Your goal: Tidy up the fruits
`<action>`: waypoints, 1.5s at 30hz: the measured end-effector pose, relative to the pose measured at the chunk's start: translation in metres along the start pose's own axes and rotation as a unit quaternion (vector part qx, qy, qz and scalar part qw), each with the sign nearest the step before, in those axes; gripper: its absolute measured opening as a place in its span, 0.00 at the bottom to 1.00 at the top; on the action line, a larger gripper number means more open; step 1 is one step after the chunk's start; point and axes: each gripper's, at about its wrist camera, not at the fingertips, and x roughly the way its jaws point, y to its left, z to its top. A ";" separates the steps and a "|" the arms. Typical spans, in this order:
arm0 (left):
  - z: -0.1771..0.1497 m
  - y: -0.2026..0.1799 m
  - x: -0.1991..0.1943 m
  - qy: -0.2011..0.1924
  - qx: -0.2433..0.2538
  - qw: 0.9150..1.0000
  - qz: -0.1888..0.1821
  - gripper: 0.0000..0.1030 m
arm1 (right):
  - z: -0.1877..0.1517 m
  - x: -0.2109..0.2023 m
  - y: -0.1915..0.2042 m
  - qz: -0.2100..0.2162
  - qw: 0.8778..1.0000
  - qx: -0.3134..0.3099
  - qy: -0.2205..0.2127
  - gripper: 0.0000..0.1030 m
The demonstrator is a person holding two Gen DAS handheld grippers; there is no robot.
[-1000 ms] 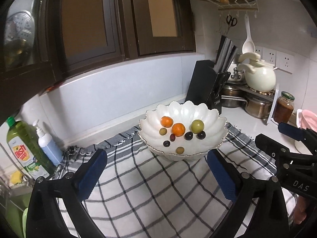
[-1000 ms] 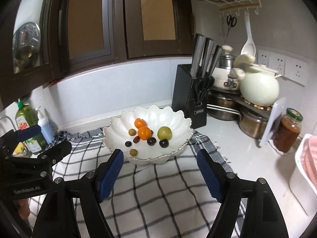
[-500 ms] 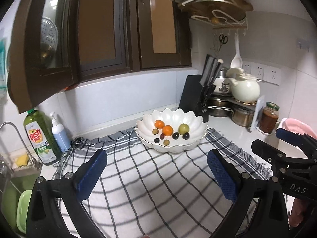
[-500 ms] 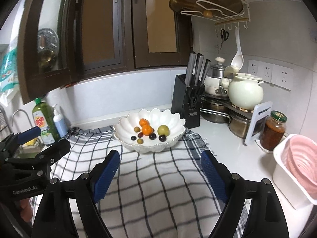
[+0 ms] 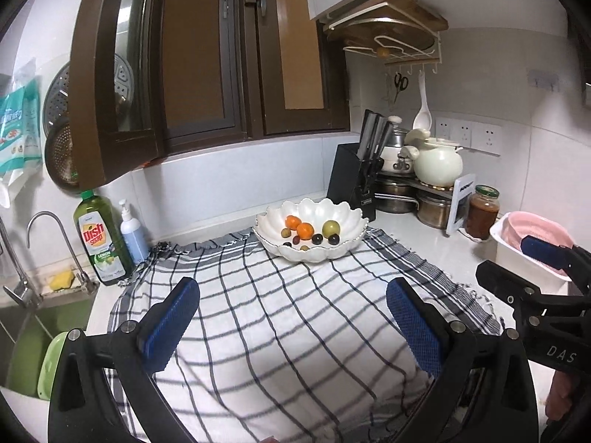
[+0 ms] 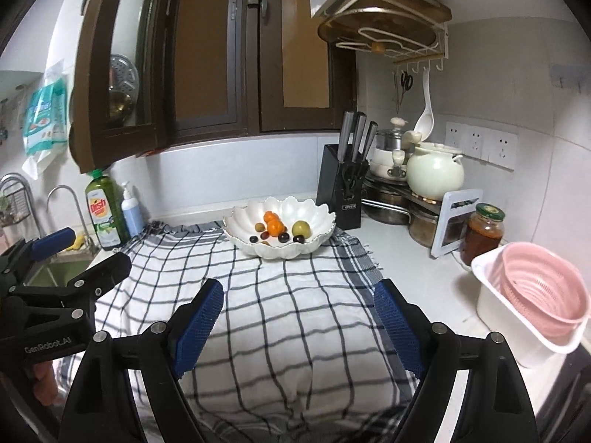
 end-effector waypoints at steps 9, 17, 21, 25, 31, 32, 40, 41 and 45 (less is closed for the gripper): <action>-0.010 -0.008 -0.040 -0.014 0.002 1.000 0.004 1.00 | -0.009 -0.037 0.000 0.009 1.000 -0.007 -0.012 0.82; -0.011 -0.009 -0.062 -0.025 0.000 1.000 0.004 1.00 | -0.013 -0.055 -0.001 0.012 1.000 -0.008 -0.020 0.82; -0.012 -0.010 -0.067 -0.024 -0.004 1.000 0.000 1.00 | -0.014 -0.062 0.000 0.010 1.000 -0.006 -0.022 0.82; -0.013 -0.009 -0.071 -0.026 -0.006 1.000 -0.002 1.00 | -0.013 -0.066 0.000 0.009 1.000 -0.004 -0.023 0.82; -0.012 -0.010 -0.076 -0.031 -0.004 1.000 0.001 1.00 | -0.013 -0.069 0.000 0.014 1.000 -0.007 -0.024 0.82; -0.012 -0.011 -0.077 -0.032 -0.003 0.999 0.001 1.00 | -0.013 -0.070 0.001 0.015 1.000 -0.008 -0.025 0.82; -0.012 -0.013 -0.078 -0.033 0.001 0.999 0.000 1.00 | -0.015 -0.071 -0.001 0.017 1.000 -0.006 -0.024 0.82; -0.012 -0.013 -0.078 -0.034 0.002 0.999 0.001 1.00 | -0.015 -0.072 -0.002 0.017 1.000 -0.006 -0.024 0.82; -0.013 -0.014 -0.078 -0.034 0.004 0.999 0.003 1.00 | -0.016 -0.071 -0.002 0.014 1.000 -0.006 -0.025 0.82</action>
